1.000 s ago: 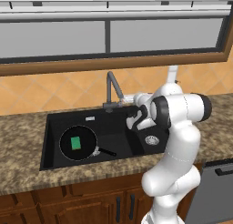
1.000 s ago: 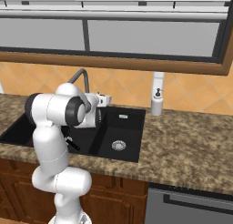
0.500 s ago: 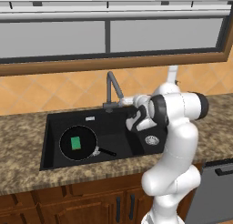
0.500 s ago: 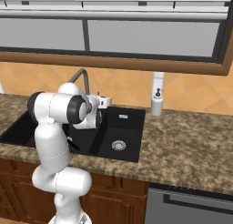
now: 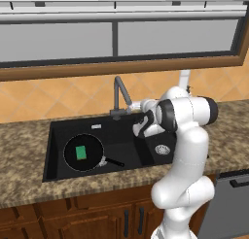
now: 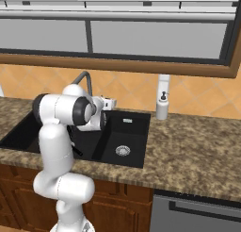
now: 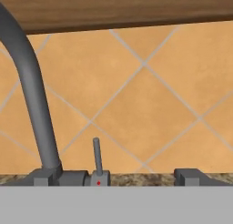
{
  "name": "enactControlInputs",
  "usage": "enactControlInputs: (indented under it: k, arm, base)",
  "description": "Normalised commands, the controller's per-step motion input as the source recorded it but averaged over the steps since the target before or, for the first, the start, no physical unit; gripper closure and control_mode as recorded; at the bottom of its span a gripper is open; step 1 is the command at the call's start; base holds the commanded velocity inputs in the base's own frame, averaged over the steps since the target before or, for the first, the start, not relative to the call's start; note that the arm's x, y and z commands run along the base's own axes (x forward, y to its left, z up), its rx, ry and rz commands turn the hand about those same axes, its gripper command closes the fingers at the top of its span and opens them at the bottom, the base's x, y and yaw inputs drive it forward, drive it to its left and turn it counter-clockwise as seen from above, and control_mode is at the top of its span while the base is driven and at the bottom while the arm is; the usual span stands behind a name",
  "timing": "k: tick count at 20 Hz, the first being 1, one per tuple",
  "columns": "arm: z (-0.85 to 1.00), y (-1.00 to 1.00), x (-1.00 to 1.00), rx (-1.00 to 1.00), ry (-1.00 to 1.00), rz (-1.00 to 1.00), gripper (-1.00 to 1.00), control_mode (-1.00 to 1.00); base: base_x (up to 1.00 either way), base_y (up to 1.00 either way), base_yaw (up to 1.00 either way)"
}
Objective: Pick the pan and sponge and place them into the sink. Then turn on the water.
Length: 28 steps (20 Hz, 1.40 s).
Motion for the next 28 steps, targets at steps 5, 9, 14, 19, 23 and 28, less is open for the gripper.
enactControlInputs:
  k: [5,9,14,19,23,28]
  arm:
    - [-0.19,0.02,0.01,0.00,-0.01,0.00,-1.00,-1.00]
    - [-0.20,0.00,0.00,0.00,0.00,0.00,-1.00,-1.00]
    - [-0.16,0.01,0.03,0.00,0.00,0.00,-1.00,-1.00]
    - [-0.07,0.08,0.12,0.00,0.00,0.00,-1.00,-1.00]
    - [-0.06,0.05,0.14,0.00,0.00,0.00,-1.00,-1.00]
    - [-0.05,0.05,0.07,0.00,0.00,0.00,-1.00,-1.00]
  base:
    - [0.00,0.00,0.00]
    - [0.00,0.00,0.00]
    - [0.00,0.00,0.00]
    - [0.00,0.00,0.00]
    - [0.00,0.00,0.00]
    - [0.00,0.00,0.00]
